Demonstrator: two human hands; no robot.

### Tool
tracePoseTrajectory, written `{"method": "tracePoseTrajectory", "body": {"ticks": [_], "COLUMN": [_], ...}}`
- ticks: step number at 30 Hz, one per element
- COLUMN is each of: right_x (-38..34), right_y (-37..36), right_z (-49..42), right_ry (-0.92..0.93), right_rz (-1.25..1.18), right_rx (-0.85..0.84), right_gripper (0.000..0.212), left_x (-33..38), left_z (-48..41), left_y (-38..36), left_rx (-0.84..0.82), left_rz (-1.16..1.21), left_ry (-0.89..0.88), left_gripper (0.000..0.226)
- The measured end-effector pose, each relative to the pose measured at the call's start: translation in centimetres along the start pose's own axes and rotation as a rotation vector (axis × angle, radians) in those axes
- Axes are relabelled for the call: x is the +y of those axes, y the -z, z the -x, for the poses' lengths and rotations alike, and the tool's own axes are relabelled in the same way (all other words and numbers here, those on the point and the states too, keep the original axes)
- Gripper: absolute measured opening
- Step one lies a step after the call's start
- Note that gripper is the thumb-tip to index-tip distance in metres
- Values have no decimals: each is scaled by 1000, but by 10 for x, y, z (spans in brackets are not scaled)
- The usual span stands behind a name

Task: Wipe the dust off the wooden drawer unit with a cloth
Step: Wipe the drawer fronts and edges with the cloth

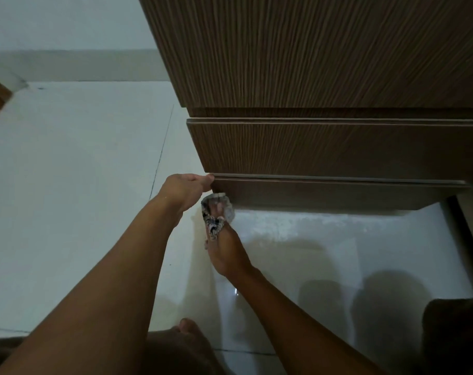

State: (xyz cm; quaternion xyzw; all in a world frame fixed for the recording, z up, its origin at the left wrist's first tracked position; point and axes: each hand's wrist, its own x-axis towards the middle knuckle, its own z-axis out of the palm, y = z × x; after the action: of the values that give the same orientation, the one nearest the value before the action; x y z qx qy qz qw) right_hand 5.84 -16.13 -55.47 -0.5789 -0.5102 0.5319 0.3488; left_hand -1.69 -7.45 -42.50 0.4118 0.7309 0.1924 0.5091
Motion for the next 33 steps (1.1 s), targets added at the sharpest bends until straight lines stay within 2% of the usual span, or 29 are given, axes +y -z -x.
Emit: {"method": "tracePoseTrajectory", "body": {"ticks": [3,5,7,11,14,16,19,22,24,26,28,31,33], "right_x": [-21,-30,-36,-49,-71,-85,-103,-104,-92,-74,-58,-41,-34], "right_y": [6,10,7,-6,3,12,16,11,12,16,28,48,60], "right_z": [8,18,30,45,33,18,-2,3,13,19,26,40,38], "right_ry": [-234,-276,-337,-455,-459,-453,-447,-428,-426,-446,-501,-617,-598], "right_rz": [-169,-293,-425,-700,-880,-1000,-1024,-984,-913,-896,-915,-759,-783], "right_rx": [56,174,302,575,760,751,623,414,302,333,468,620,694], "right_gripper": [34,24,14,15,9,17,22,8,10,24,36,41,43], "left_x": [2,2,3,4,8,13,19,21,23,24,22,13,5], "left_z": [-2,-2,-2,2,10,14,22,23,26,29,33,39,42], "left_y": [3,6,6,2,-1,2,13,17,18,19,16,9,3], "left_rx": [-14,-28,-37,19,55,35,-6,-31,0,37,52,68,74], "left_rz": [-25,-21,-12,-36,-85,-113,-98,-30,19,34,-11,-86,-91], "left_ry": [5,6,9,-43,-104,-102,-65,-54,-63,-90,-114,-93,-78], "left_gripper": [30,27,33,34,33,34,34,31,40,44,42,36,31]}}
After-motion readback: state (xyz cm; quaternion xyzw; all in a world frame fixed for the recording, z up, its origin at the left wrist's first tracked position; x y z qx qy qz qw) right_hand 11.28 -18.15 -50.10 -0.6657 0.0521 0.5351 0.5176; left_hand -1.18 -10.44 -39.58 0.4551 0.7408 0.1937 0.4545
